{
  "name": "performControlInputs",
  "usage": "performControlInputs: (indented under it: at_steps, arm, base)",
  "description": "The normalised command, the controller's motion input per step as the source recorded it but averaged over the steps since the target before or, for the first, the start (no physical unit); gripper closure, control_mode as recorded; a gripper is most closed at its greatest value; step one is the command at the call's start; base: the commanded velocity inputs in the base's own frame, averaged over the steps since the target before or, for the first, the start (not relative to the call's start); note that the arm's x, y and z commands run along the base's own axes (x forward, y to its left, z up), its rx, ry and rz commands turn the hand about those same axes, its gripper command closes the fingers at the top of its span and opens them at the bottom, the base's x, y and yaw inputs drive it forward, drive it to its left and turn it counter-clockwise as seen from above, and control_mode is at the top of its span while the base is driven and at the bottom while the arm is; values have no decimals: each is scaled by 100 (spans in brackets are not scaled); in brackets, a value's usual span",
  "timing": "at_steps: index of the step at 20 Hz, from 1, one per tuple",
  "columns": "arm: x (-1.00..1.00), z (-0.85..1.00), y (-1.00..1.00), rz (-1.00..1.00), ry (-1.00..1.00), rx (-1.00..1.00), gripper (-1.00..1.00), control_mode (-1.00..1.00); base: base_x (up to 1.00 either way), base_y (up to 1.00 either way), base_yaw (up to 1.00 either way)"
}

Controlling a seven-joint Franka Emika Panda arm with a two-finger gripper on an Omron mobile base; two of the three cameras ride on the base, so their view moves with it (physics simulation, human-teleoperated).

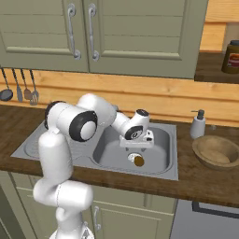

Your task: Pick the avocado from the sink and place it in the bowl. Then pick the bowl and place it in the microwave. Then close the microwave door and press the start button.

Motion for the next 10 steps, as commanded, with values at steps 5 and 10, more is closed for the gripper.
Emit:
performControlInputs:
  at_steps: [5, 10]
  arm:
    - [25, -26, -17, 6, 6, 0, -100, -100]
    - [40, -32, -14, 7, 4, 0, -100, -100]
  base:
    - [0, 0, 0]
    - [0, 0, 0]
